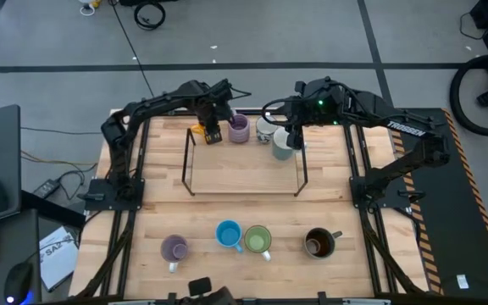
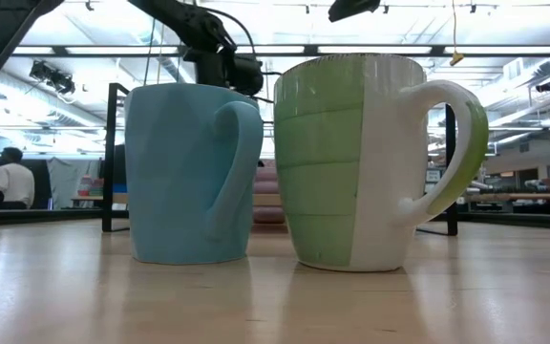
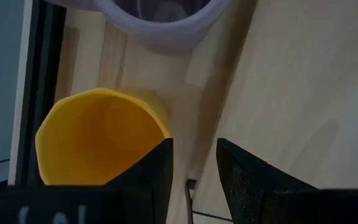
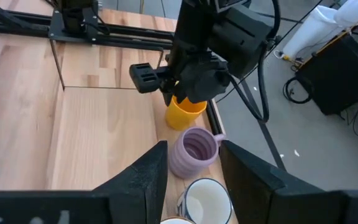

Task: Place coffee mugs
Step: Put the yellow mug on the shelf

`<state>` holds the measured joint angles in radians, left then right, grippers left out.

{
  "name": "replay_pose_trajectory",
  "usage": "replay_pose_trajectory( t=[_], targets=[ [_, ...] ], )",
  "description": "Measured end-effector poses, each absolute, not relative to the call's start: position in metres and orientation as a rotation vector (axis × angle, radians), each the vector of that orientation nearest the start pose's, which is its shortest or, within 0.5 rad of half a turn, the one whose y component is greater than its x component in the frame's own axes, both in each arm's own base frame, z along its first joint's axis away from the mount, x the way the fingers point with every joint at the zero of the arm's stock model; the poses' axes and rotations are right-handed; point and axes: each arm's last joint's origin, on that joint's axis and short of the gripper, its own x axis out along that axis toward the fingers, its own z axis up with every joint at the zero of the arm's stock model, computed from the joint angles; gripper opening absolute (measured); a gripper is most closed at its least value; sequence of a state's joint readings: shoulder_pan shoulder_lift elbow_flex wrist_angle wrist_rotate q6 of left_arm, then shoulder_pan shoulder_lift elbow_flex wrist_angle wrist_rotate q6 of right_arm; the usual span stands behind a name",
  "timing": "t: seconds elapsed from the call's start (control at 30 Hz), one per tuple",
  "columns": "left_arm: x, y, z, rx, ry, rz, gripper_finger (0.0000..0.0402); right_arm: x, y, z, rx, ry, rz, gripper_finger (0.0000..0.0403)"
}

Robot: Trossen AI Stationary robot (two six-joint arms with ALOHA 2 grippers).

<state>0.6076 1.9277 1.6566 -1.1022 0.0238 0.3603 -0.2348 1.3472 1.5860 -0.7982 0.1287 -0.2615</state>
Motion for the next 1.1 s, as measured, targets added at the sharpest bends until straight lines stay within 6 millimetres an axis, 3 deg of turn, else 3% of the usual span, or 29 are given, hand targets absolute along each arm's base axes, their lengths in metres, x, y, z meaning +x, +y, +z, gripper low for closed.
replay_pose_trajectory(
  t=[0.27,0.67,1.1],
  targets=[
    [0.3146,0.2207,0.2469,-0.059,1.410,0.265,0.0130,0.2585,-0.0655,0.4247,-0.202,0.615,-0.277,0.0154],
    [0.3132,0.2197,0.2397,0.063,1.433,0.142,0.0130,0.2583,-0.0649,0.4240,-0.192,0.619,-0.257,0.0154],
    [0.3121,0.2219,0.2398,-0.008,1.426,0.215,0.0130,0.2583,-0.0649,0.4241,-0.191,0.618,-0.257,0.0154]
  ],
)
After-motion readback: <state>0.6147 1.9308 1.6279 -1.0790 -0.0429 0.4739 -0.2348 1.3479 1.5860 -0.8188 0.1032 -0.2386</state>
